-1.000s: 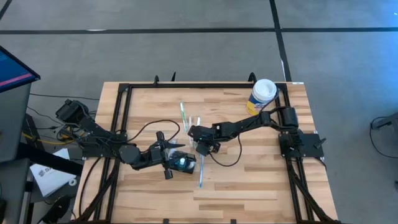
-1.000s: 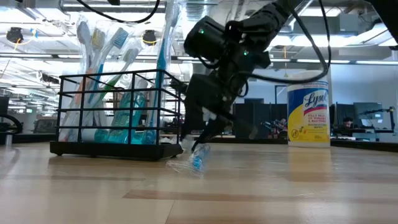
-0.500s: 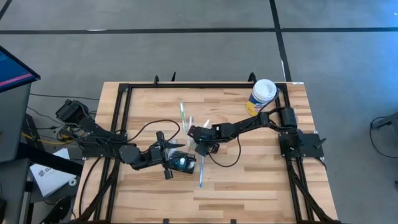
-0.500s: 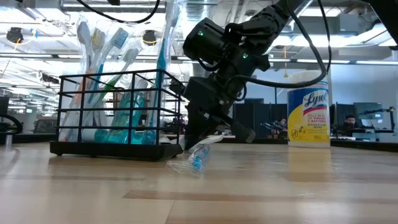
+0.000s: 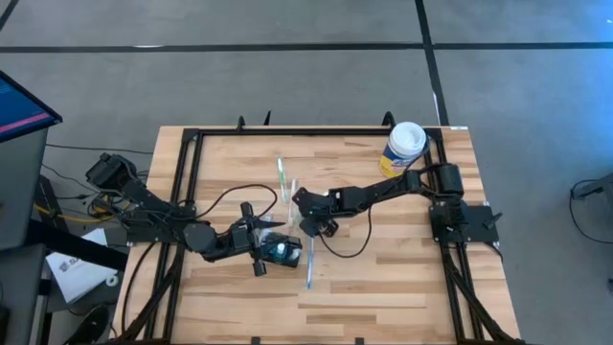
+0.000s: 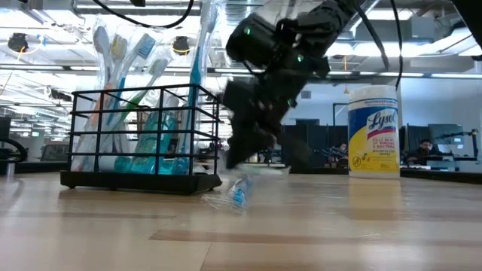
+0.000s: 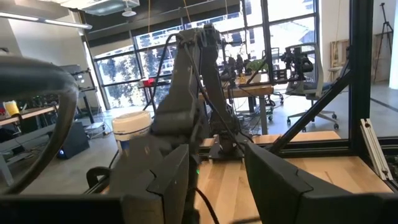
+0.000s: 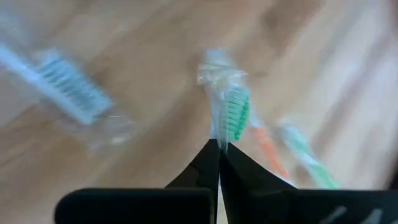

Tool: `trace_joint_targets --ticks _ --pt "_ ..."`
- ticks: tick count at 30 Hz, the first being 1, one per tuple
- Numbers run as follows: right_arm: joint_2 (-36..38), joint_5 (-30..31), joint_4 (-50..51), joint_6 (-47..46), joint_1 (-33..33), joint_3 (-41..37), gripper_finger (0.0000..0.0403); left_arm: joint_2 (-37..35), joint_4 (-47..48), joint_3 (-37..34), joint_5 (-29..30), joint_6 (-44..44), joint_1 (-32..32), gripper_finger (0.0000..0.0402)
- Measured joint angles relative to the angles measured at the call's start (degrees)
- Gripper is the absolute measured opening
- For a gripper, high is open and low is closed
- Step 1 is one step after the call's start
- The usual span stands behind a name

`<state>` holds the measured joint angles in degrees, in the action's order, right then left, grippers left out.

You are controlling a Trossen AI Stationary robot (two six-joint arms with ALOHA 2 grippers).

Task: Pick & Place toothbrushing station
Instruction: Put the right green toothbrush into the wire organizer

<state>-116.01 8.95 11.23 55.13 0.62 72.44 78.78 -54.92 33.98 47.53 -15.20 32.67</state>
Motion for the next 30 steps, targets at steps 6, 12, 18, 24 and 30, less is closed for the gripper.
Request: trace_joint_targets --ticks 6,12,18,24,30 --pt "2.17 0.42 -0.05 -2.27 -0.52 0.05 0.0 0.0 0.02 0.0 -0.01 0.0 0.0 0.015" --pt "3.81 0.49 -0.22 -5.06 -0.42 0.09 0.0 0.0 0.02 0.0 -0.01 0.0 0.0 0.015" --pt "5.74 0.59 -0.14 -7.66 -0.48 0.24 0.0 0.0 0.0 0.0 0.02 0.0 0.0 0.015" --pt "8.47 0.53 0.23 -11.2 -0.21 0.2 0.0 0.0 -0.02 0.0 1.72 -0.03 -0.02 0.015" --pt "12.08 0.15 -0.36 -15.5 -0.01 0.2 0.0 0.0 -0.02 0.0 3.16 -2.75 -0.02 0.015"
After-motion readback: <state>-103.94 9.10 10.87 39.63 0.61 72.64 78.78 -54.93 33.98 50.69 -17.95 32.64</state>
